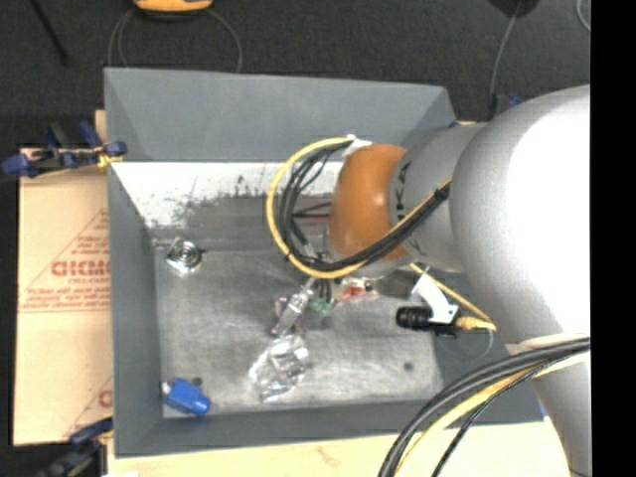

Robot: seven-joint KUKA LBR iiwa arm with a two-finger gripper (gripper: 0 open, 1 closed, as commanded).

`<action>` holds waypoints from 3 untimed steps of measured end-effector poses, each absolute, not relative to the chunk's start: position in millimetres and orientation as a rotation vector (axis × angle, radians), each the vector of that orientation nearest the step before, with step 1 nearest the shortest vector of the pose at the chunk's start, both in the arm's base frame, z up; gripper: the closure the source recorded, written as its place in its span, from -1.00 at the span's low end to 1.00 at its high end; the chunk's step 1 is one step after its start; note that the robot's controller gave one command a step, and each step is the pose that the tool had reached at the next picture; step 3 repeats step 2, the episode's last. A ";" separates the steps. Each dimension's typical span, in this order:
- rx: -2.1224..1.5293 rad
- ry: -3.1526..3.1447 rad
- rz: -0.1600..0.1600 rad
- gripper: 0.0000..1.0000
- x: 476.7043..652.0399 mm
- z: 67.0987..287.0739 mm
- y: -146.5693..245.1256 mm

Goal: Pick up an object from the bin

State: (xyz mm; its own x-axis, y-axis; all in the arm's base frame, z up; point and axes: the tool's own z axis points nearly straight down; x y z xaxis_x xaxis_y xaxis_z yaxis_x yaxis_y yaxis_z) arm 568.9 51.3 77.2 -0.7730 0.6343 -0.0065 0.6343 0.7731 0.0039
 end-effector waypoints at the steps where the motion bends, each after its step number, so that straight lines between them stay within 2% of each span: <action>1: 1.054 2.948 0.005 1.00 570.1 78.9 51.5; 2: 1.047 2.951 0.007 1.00 572.9 199.6 50.7; 3: 1.047 2.951 0.007 1.00 572.9 199.6 50.7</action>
Offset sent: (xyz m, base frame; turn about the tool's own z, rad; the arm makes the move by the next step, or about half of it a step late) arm 0.0000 0.0000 0.0000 0.0000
